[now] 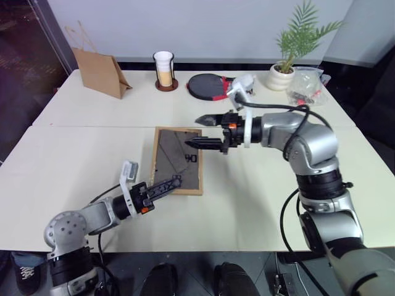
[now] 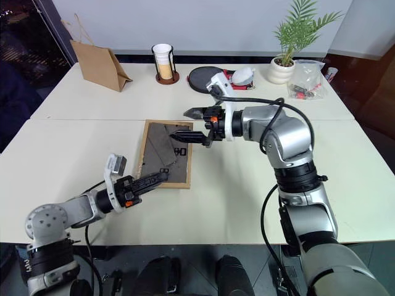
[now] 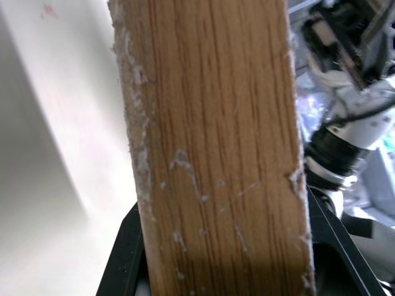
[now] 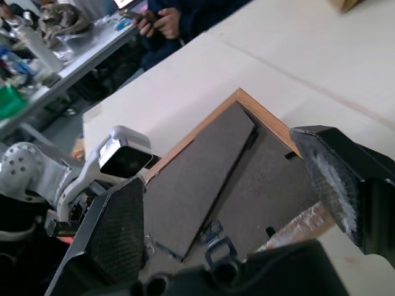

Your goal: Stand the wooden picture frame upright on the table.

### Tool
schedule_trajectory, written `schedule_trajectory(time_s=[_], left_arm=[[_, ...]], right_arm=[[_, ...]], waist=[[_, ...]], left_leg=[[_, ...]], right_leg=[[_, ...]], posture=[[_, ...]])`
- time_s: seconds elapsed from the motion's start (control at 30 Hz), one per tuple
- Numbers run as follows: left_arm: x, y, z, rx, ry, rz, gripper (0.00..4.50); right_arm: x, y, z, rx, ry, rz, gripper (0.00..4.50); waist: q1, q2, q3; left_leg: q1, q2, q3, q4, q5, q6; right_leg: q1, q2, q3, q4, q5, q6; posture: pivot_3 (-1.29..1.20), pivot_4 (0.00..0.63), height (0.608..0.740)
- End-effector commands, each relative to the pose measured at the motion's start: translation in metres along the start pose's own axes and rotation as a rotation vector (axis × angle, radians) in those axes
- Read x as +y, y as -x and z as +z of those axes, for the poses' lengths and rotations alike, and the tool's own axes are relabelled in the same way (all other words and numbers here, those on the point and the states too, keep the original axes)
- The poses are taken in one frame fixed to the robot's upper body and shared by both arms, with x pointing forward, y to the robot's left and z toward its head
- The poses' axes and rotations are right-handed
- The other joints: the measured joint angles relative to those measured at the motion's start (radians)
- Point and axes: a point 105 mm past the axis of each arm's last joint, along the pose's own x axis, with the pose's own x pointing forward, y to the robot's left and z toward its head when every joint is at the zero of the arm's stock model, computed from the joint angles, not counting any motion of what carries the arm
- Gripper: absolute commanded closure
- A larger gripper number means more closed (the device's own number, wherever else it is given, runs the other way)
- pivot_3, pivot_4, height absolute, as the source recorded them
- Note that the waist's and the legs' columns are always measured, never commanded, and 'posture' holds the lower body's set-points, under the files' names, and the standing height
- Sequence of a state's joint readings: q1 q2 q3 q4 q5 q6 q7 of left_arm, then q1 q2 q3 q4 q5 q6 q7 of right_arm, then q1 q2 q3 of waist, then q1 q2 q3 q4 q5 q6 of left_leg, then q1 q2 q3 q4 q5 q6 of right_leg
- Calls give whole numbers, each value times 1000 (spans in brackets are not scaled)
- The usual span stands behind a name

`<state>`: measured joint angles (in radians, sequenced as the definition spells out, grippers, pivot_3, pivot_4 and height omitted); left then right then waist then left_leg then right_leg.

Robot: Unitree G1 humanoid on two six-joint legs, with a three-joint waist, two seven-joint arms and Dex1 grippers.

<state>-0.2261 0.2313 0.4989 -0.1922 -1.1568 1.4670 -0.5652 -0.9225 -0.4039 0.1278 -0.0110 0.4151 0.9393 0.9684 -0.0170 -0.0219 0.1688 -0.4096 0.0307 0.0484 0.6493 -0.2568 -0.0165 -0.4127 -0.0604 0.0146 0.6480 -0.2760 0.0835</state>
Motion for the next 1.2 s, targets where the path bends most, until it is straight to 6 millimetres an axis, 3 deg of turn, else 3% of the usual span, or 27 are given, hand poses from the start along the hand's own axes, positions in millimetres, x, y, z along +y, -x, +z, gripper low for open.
schedule_trajectory(time_s=[0.03,0.43,0.77,1.03,1.2], left_arm=[[-17,1,2,-14,-51,-90,3254],[-32,2,-7,23,-107,-125,3254],[-52,-22,7,10,-155,-153,3254],[-44,-25,17,-58,-75,-105,3254],[-38,-18,22,-95,-34,-91,3254]], right_arm=[[5,-6,11,-11,30,33,33],[27,-23,9,18,28,145,33],[43,-30,13,15,41,205,33],[47,-10,40,-32,125,170,33],[52,2,46,-41,151,155,33]], waist=[[-1,0,0],[-3,0,0],[-4,0,0],[-1,0,0],[-2,0,0]], left_leg=[[0,0,0,0,0,0],[0,0,0,-2,0,0],[0,0,0,-2,0,0],[-1,0,0,-3,0,0],[-1,0,0,-3,0,0]], right_leg=[[0,0,0,0,0,0],[-1,-1,0,0,-1,-2],[-2,-2,0,-1,-1,-3],[-3,-2,0,-1,-2,-3],[-3,-2,0,-2,-2,-3]], posture=[[0,150,740],[0,150,740],[0,150,740],[0,150,740],[0,150,740]])
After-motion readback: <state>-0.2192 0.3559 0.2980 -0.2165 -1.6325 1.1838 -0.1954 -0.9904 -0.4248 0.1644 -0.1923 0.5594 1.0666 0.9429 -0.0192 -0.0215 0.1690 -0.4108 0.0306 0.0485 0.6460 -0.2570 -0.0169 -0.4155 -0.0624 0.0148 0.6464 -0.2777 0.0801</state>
